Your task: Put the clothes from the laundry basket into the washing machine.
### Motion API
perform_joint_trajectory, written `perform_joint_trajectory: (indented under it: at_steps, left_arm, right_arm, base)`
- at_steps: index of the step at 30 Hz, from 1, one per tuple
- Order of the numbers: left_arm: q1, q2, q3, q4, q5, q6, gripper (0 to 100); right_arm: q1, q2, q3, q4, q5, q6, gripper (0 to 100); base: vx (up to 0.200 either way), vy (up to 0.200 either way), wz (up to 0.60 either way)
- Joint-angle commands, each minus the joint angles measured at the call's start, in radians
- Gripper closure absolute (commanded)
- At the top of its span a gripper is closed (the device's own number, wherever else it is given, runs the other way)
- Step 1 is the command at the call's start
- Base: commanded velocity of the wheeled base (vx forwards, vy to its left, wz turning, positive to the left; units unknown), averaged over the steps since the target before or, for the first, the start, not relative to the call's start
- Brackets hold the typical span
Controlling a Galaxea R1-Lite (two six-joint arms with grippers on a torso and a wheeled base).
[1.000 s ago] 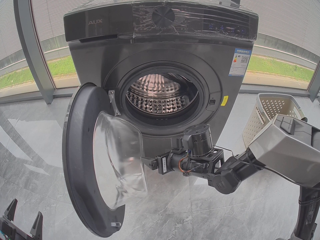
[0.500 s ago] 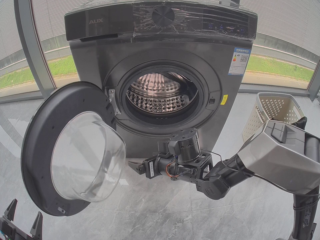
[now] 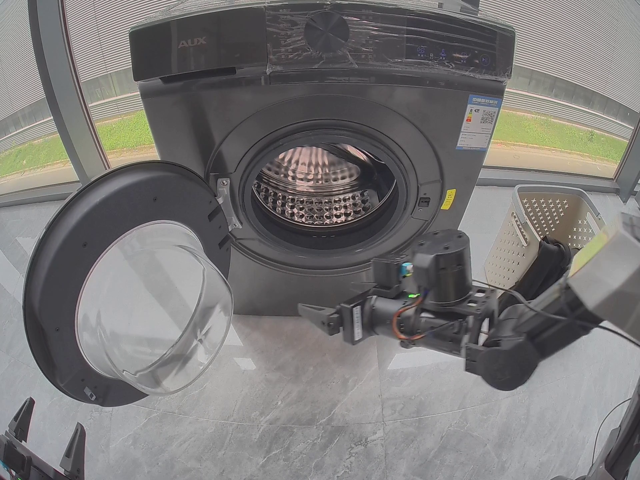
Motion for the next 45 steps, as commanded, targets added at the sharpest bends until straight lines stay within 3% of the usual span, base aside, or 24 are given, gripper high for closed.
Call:
perform_joint_trajectory:
  at_steps: [1,5,9,10,11,12,15,22,28,31,35,40,41,45]
  left_arm:
    - [0.000,-0.017,0.018,0.000,0.000,0.000,0]
    - [0.000,-0.017,0.018,0.000,0.000,0.001,0]
    - [0.000,-0.017,0.018,0.000,0.000,0.000,0]
    - [0.000,-0.017,0.018,0.000,0.000,0.000,0]
    - [0.000,-0.017,0.018,0.000,0.000,0.000,0]
    - [0.000,-0.017,0.018,0.000,0.000,0.000,0]
    - [0.000,-0.017,0.018,0.000,0.000,0.000,0]
    - [0.000,-0.017,0.018,0.000,-0.001,0.000,0]
    - [0.000,-0.017,0.018,0.000,0.000,0.000,0]
    - [0.000,-0.017,0.018,0.000,0.000,0.000,0]
    - [0.000,-0.017,0.018,0.000,0.000,0.000,0]
    - [0.000,-0.017,0.018,0.000,0.000,0.000,0]
    - [0.000,-0.017,0.018,0.000,0.000,0.000,0]
    - [0.000,-0.017,0.018,0.000,0.000,0.000,0]
  right_arm:
    - [-0.063,-0.373,0.278,-0.005,-0.020,-0.085,0]
    - [-0.095,-0.583,0.442,0.000,-0.060,-0.114,0]
    - [-0.160,-0.700,0.524,0.007,-0.091,-0.135,0]
    - [-0.227,-0.776,0.586,0.007,-0.092,-0.154,0]
    - [-0.227,-0.776,0.586,0.007,-0.092,-0.154,0]
    - [-0.296,-0.847,0.639,0.007,-0.092,-0.189,0]
    - [-0.385,-0.969,0.711,0.009,-0.083,-0.226,0]
    - [-0.505,-1.221,0.806,0.058,-0.077,-0.236,0]
    - [-0.537,-1.434,0.889,0.144,-0.063,-0.235,0]
    - [-0.588,-1.514,0.935,0.148,-0.062,-0.235,0]
    - [-0.607,-1.669,0.935,0.280,-0.054,-0.226,0]
    - [-0.635,-1.914,0.935,0.563,-0.052,-0.215,0]
    - [-0.635,-1.914,0.935,0.563,-0.052,-0.215,0]
    - [-0.724,-2.020,0.935,0.724,-0.037,-0.221,0]
  base:
    - [0.000,0.000,0.00]
    - [0.000,0.000,0.00]
    - [0.000,0.000,0.00]
    - [0.000,0.000,0.00]
    - [0.000,0.000,0.00]
    - [0.000,0.000,0.00]
    - [0.000,0.000,0.00]
    - [0.000,0.000,0.00]
    - [0.000,0.000,0.00]
    - [0.000,0.000,0.00]
    - [0.000,0.000,0.00]
    - [0.000,0.000,0.00]
    - [0.000,0.000,0.00]
    - [0.000,0.000,0.00]
